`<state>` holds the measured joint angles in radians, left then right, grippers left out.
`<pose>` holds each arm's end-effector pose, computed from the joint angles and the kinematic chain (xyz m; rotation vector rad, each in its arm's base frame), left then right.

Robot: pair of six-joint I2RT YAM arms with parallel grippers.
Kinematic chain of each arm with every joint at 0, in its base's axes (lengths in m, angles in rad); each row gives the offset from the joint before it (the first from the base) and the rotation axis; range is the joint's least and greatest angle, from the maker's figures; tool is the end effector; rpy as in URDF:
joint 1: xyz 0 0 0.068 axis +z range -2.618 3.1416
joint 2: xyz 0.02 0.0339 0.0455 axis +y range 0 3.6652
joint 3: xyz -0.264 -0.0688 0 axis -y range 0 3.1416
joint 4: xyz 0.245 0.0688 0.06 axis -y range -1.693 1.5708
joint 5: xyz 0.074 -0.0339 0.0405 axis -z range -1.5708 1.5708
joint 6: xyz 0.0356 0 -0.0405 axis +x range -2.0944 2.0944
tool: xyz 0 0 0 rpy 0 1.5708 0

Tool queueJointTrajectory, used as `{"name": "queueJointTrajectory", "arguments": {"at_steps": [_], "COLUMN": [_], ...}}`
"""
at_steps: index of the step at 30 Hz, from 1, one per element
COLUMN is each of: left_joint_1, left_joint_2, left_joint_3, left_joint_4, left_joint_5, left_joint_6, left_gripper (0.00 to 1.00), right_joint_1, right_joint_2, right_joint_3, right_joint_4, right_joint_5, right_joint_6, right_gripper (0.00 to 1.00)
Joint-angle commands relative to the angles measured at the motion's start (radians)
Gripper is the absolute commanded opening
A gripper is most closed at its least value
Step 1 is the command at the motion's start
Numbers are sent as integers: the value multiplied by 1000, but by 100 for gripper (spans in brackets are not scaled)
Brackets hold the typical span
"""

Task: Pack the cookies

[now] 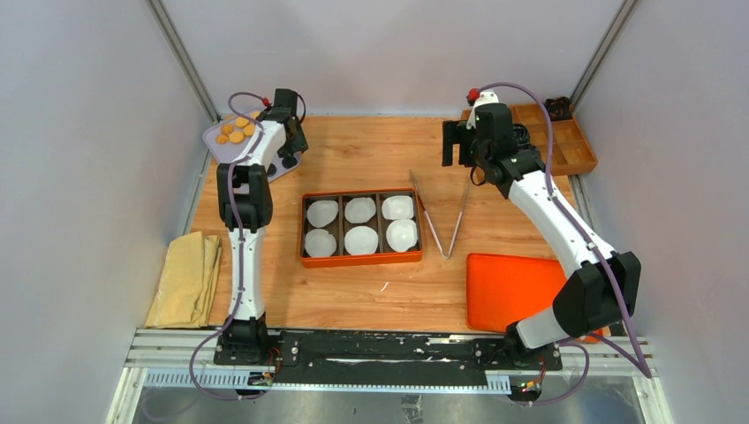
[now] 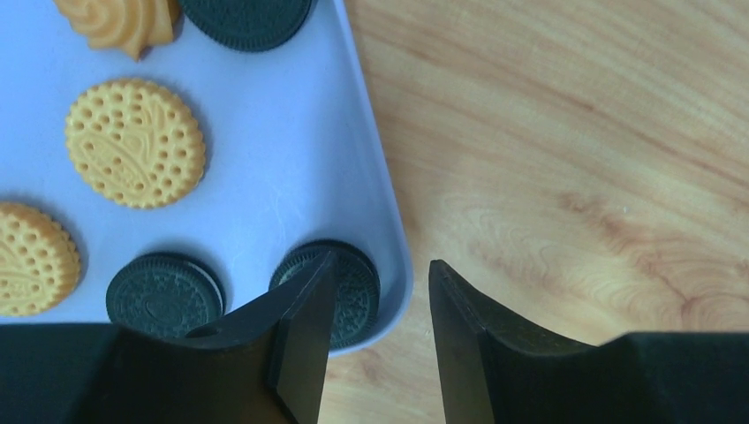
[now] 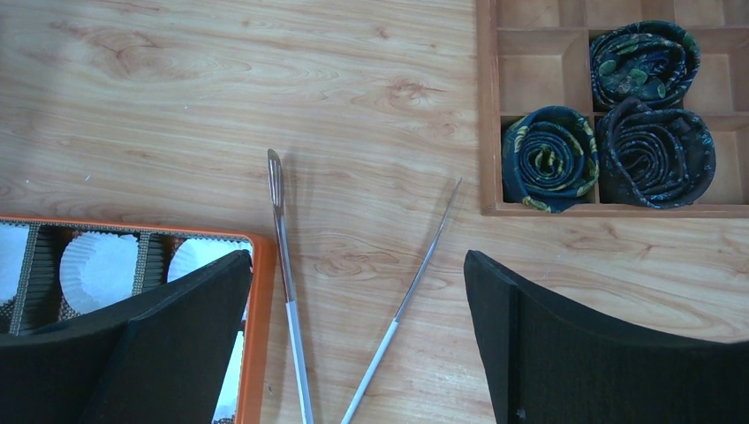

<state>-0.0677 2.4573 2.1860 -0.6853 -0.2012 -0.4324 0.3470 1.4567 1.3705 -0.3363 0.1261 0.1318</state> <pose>0.5387 -0.0294 0.1835 -0.5318 2.4428 0.0483 0.3202 0.1110 0.3696 -0.1331 1.9899 0.1834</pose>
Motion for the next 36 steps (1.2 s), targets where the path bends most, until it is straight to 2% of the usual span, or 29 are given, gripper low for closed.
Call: {"name": "queueJointTrajectory", "arguments": {"at_steps": [1,7,17,25,33,36], "left_joint_1": [-1,1,2,1,-8,-21], "left_joint_2": [-73,-34,90,67,51,49], "left_joint_3": [-33,72,156,132,24,-13], "left_joint_4": [-75,-80,-79,-102,-131,-130], "left_joint_5": [21,20,45,-2,45,66], "left_joint_6": [-13,-30,-82,-106,-122,-118], "left_gripper": [51,60,59,56,27,12], "right_joint_1": [6,7,6,7,5,6], "right_joint_2": [-18,-11,-31,-32,-37,-38], "right_joint_3": [-14,-9,-18,-27,-28,-33], "right_joint_4": [-2,-2,-3,-1,-1,-1], "right_joint_5": [0,-13,-15,-8,-12,-14], "right_joint_6": [6,11,12,15,25,32], "right_gripper": [96,96,96,96,95,95]}}
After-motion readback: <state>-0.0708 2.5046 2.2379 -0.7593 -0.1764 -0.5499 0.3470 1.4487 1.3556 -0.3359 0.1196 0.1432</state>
